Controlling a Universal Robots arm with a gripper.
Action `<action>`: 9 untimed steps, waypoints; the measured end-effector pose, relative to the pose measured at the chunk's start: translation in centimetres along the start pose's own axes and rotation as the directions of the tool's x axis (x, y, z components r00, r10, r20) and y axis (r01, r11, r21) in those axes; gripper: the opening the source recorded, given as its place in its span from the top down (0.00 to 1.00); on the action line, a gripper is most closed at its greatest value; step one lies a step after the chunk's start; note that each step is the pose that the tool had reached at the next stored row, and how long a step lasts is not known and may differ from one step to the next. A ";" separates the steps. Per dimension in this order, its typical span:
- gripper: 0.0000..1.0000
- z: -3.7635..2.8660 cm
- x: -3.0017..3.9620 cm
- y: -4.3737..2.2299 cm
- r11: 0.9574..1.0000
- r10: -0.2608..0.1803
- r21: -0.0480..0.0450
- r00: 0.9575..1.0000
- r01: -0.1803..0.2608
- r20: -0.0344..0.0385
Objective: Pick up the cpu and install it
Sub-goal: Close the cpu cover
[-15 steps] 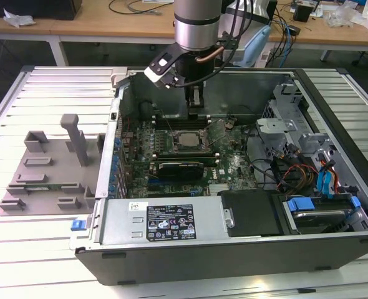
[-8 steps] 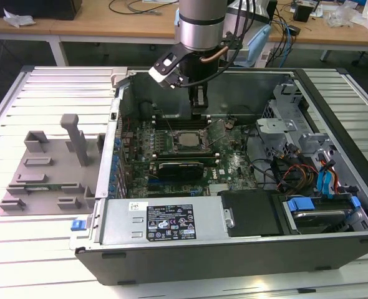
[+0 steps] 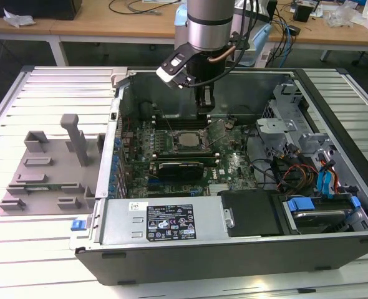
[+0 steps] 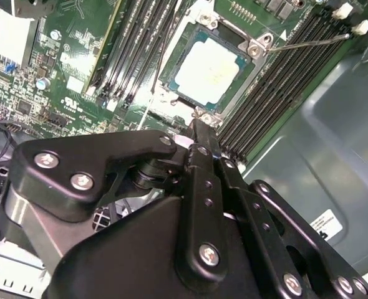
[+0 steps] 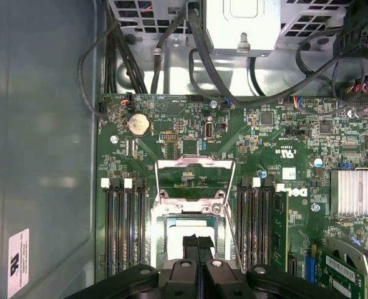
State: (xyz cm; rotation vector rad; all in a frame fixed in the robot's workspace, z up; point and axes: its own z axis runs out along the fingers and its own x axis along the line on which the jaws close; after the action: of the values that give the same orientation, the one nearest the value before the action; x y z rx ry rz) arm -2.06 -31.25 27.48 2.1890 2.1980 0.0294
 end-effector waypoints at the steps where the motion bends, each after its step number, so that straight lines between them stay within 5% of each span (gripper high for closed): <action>1: 0.89 0.01 0.00 0.17 1.000 0.000 0.000 1.000 0.000 0.000; 9: 0.89 0.08 -0.01 2.04 1.000 0.000 0.000 1.000 0.000 0.000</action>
State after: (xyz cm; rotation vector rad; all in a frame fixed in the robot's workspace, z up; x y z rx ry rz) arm -0.02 -31.25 27.48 2.1891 2.1979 0.0294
